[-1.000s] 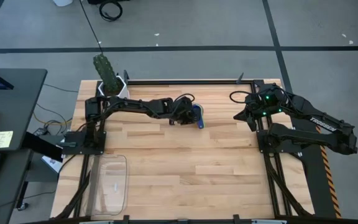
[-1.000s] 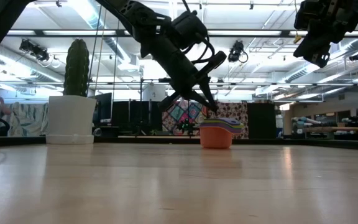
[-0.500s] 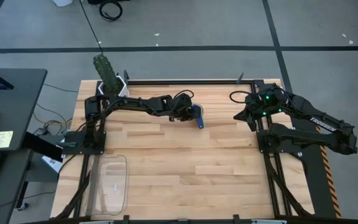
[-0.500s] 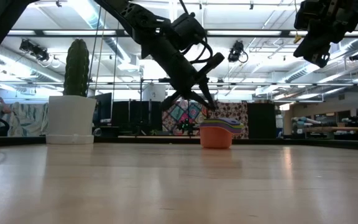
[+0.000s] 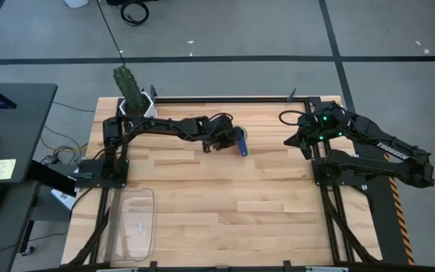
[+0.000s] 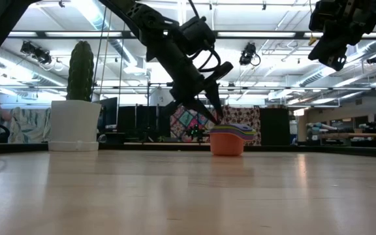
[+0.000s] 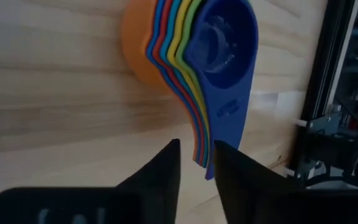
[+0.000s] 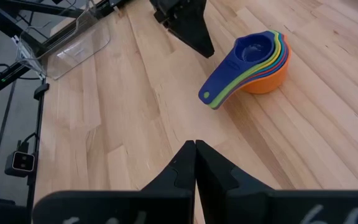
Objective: Nest measuring cups in basket
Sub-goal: Put the stacked colored measuring cups into the transparent bin
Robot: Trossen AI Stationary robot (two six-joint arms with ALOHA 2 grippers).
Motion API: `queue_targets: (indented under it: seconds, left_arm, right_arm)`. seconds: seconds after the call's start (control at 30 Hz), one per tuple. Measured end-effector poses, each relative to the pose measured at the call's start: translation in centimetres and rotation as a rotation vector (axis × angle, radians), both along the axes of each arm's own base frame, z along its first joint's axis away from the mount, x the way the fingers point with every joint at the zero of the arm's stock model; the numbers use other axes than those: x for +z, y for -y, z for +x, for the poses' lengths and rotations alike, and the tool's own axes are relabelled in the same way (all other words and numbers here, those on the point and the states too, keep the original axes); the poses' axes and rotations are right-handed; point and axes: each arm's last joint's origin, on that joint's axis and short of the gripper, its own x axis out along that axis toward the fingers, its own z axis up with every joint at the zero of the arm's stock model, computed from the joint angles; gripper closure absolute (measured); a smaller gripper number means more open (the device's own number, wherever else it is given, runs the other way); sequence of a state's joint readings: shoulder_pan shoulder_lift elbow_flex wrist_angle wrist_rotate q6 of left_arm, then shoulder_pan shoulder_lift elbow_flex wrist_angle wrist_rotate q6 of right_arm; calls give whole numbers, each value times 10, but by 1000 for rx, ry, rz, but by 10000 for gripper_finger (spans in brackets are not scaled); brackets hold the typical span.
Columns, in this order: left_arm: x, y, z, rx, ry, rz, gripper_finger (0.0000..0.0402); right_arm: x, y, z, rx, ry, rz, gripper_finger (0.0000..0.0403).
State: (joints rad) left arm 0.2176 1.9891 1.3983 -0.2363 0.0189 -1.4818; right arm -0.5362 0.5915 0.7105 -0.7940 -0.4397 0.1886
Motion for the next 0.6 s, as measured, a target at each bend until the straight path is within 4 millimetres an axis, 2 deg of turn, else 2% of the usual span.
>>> queue_targets:
  seconds: [0.33,0.6]
  left_arm:
    - [1,-1,0,101,13,-11,212]
    - [0,-1,1,192,24,-39,153]
  right_arm:
    - [0,0,0,0,0,0,389]
    - [0,0,0,0,0,0,389]
